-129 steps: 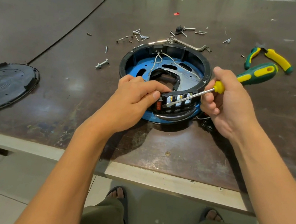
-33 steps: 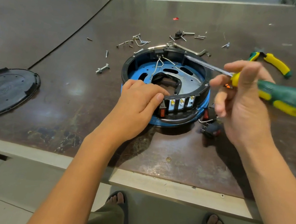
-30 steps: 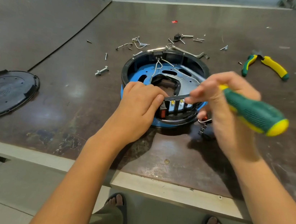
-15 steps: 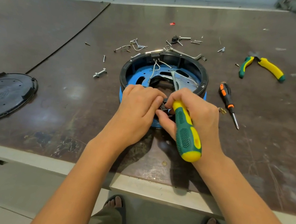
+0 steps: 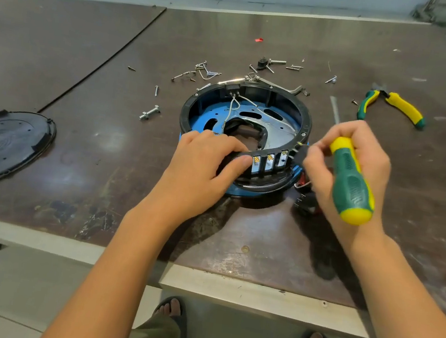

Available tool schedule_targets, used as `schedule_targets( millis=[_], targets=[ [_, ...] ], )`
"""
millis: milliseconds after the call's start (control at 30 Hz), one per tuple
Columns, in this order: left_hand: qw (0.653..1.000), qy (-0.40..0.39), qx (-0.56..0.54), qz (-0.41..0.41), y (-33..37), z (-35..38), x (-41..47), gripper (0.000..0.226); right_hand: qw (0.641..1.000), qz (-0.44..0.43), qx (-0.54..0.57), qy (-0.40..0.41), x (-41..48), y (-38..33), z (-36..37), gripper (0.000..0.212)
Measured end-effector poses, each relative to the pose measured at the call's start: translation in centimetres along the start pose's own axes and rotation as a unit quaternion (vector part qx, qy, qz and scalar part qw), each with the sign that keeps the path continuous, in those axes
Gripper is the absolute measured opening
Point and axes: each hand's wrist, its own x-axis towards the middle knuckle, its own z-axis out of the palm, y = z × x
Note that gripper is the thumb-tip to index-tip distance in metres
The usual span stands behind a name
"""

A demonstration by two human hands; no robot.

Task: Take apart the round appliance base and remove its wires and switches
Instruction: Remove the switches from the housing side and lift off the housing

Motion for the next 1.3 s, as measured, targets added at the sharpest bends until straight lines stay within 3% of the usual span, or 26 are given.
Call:
schedule_targets(
  millis=[100,267,733,933,1100,1200,1300],
  targets=[
    [0.999,-0.010,0.031,0.006,0.0,-0.1,0.0,0.030,0.998,0.049,-0.007,0.037,0.6,1.5,-1.0,0.013],
    [0.998,-0.031,0.048,0.002,0.1,-0.4,-0.1,0.027,0.997,0.044,0.006,0.069,1.0,2.0,-1.3,0.014],
    [0.993,0.037,0.114,-0.024,0.9,-1.1,-0.4,0.030,0.992,0.003,-0.018,-0.128,0.1,0.3,0.3,0.017],
    [0.994,0.005,0.104,-0.027,1.0,-1.4,-0.3,0.033,0.987,-0.014,-0.034,-0.158,0.1,1.1,0.5,0.022],
    [0.986,0.031,0.158,-0.048,3.5,-0.7,-0.4,0.038,0.984,-0.027,-0.048,-0.167,0.3,1.2,0.4,0.042],
    [0.981,0.040,0.161,-0.100,5.3,0.1,-0.3,0.042,0.983,-0.010,-0.036,-0.180,0.2,1.2,0.4,0.040],
    [0.988,0.058,0.096,-0.108,5.7,0.0,-0.2,0.031,0.984,-0.027,-0.008,-0.178,0.0,0.7,0.8,0.033]
  ],
)
